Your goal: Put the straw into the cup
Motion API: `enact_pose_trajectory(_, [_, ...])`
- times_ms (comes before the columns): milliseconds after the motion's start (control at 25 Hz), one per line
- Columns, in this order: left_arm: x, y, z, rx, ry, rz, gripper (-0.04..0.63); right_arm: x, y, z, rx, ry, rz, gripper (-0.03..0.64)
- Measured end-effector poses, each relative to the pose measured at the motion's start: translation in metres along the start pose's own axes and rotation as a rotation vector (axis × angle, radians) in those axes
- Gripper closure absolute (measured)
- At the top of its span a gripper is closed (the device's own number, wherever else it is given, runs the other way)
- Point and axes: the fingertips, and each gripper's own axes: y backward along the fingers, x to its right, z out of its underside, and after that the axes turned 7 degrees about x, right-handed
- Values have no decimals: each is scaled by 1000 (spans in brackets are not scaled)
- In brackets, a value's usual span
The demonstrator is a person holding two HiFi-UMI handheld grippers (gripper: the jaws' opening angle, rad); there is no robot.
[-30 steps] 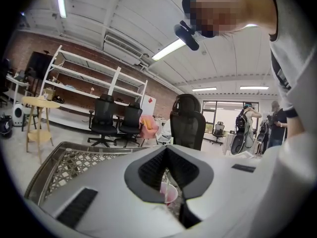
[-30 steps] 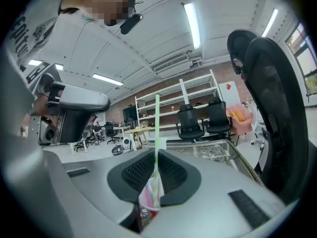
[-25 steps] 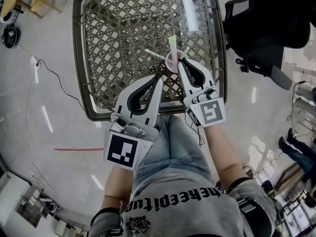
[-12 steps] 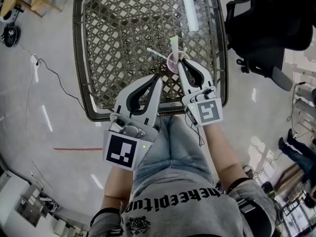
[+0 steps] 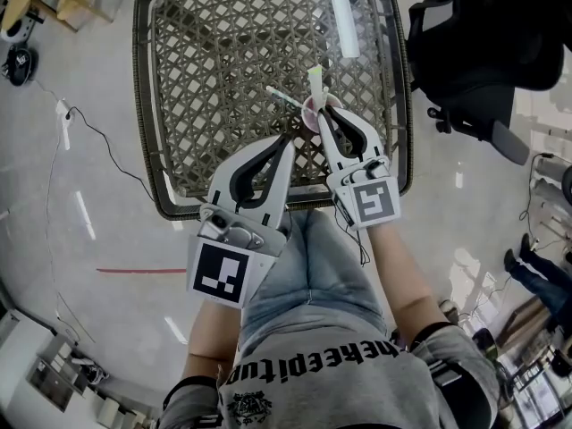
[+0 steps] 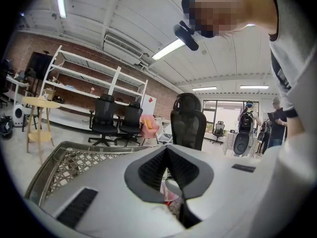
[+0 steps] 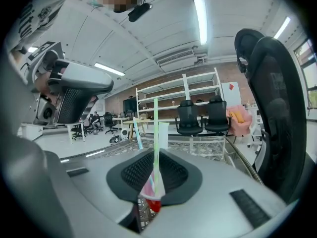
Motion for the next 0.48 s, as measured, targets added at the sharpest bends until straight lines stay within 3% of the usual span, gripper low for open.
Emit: enact_pose_trajectory(480, [4,2,-2,11,0,5,571,-1,4,-7,6,17,2,551])
